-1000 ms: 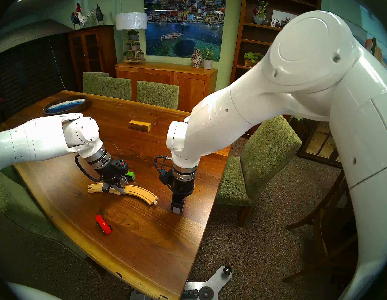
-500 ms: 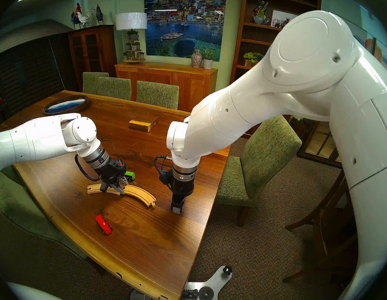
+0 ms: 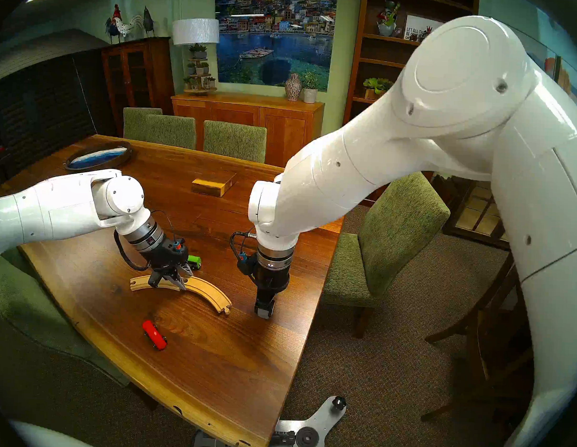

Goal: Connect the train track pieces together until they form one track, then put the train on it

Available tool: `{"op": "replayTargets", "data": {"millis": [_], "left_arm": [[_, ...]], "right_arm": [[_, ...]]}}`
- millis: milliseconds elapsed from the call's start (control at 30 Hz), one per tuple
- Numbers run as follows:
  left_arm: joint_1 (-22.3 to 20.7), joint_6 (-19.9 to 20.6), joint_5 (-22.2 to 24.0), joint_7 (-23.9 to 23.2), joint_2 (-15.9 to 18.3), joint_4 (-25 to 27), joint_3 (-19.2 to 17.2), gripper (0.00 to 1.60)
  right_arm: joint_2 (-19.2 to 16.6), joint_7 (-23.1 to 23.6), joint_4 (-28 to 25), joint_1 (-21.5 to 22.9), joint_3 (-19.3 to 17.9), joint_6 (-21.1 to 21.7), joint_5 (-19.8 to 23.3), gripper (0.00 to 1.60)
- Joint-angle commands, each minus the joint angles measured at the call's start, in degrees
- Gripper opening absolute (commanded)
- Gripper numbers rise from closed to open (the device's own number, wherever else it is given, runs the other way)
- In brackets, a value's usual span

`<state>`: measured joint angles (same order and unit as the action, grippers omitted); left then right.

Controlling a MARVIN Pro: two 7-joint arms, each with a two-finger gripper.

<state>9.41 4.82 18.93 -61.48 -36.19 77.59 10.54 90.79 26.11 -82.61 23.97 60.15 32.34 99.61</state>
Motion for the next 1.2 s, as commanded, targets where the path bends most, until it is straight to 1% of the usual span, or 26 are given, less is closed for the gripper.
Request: {"op": "replayTargets", "data": {"millis": [0, 133, 167, 200, 233, 267, 500, 600, 700, 900, 1033, 1167], "left_arm": [[-2.2, -1.0, 0.1, -0.5, 0.5, 0.7, -1.5, 0.00], [-2.1, -1.3, 0.0, -0.6, 0.6, 0.8, -1.6, 0.00], [-2.1, -1.3, 0.0, -0.7, 0.5, 0.7, -1.7, 0.04], [-2.1, -1.2, 0.0, -0.9, 0.5, 0.7, -1.7, 0.33], [-2.1, -1.1, 0.0, -0.9, 0.5, 0.7, -1.7, 1.20], [-2.1, -0.7, 0.1, -0.9, 0.5, 0.7, -1.7, 1.60], [-1.9, 0.0, 0.6, -0.7, 0.3, 0.4, -2.0, 1.60], [-1.7, 0.9, 1.6, -0.6, 0.6, 0.6, -2.4, 1.60], [-2.2, 3.0, 3.6, -1.8, 0.9, 0.8, -3.1, 1.60], [-3.7, 4.4, 4.6, -5.0, 2.7, 1.0, -3.6, 1.60], [-5.2, 4.7, 3.1, -8.1, 4.8, 1.3, -3.0, 1.60], [-5.5, 3.8, 1.3, -9.0, 6.4, 0.5, -2.5, 1.60]], "right_arm": [[-0.3, 0.1, 0.3, 1.2, -0.5, 0.0, 0.1, 1.60], [-0.3, 0.1, 0.3, 1.2, -0.5, 0.0, 0.1, 1.60], [-0.3, 0.1, 0.3, 1.2, -0.5, 0.0, 0.1, 1.60], [-0.3, 0.1, 0.3, 1.2, -0.5, 0.0, 0.1, 1.60], [-0.3, 0.1, 0.3, 1.2, -0.5, 0.0, 0.1, 1.60], [-0.3, 0.1, 0.3, 1.2, -0.5, 0.0, 0.1, 1.60], [-0.3, 0.1, 0.3, 1.2, -0.5, 0.0, 0.1, 1.60], [-0.3, 0.1, 0.3, 1.2, -0.5, 0.0, 0.1, 1.60], [-0.3, 0.1, 0.3, 1.2, -0.4, 0.0, 0.1, 1.60], [-0.3, 0.1, 0.3, 1.2, -0.4, 0.0, 0.1, 1.60], [-0.3, 0.1, 0.3, 1.2, -0.4, 0.0, 0.1, 1.60], [-0.3, 0.1, 0.3, 1.2, -0.4, 0.0, 0.1, 1.60]]}}
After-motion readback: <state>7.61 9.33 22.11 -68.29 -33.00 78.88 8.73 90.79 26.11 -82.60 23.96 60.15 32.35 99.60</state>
